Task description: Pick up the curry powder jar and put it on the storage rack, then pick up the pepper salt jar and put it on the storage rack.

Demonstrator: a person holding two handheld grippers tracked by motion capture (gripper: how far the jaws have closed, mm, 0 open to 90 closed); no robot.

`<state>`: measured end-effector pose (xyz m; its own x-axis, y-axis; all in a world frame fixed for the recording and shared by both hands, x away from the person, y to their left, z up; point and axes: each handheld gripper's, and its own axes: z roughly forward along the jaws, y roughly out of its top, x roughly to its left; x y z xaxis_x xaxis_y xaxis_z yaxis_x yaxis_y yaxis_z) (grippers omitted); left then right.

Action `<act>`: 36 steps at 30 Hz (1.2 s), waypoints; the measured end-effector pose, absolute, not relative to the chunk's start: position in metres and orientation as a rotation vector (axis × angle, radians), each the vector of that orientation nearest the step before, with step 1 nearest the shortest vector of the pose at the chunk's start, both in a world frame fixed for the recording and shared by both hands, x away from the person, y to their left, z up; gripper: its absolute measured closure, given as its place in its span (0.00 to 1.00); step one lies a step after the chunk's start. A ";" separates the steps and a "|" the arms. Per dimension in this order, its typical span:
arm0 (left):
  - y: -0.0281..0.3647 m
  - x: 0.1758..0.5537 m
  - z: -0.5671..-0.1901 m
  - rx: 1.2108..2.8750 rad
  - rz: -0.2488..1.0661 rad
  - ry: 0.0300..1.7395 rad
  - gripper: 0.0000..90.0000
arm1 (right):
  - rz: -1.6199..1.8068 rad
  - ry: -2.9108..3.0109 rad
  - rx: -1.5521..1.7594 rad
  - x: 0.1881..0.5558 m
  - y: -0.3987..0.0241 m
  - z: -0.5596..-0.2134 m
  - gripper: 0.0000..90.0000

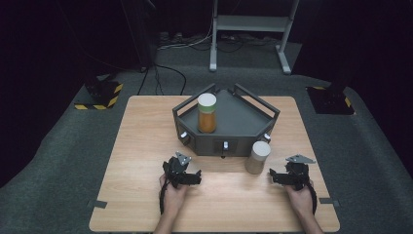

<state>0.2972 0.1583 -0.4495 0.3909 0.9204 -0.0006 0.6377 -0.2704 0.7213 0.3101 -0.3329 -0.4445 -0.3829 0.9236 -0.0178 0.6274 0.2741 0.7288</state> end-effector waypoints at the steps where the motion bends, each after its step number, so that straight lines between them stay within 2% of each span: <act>1: 0.158 0.297 -0.450 2.009 0.566 1.331 0.03 | 0.896 2.107 1.400 0.310 -0.332 -0.444 0.07; 18: 0.158 0.297 -0.450 2.008 0.565 1.332 0.02 | 0.906 2.130 1.398 0.311 -0.333 -0.444 0.02; 36: 0.158 0.297 -0.450 2.008 0.565 1.331 0.02 | 1.061 2.250 1.281 0.299 -0.332 -0.439 0.03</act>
<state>0.2972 0.1584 -0.4496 0.3901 0.9208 -0.0021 0.6384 -0.2688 0.7213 0.2991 -0.3317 -0.4393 -0.5347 0.8424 0.0661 0.5871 0.3141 0.7461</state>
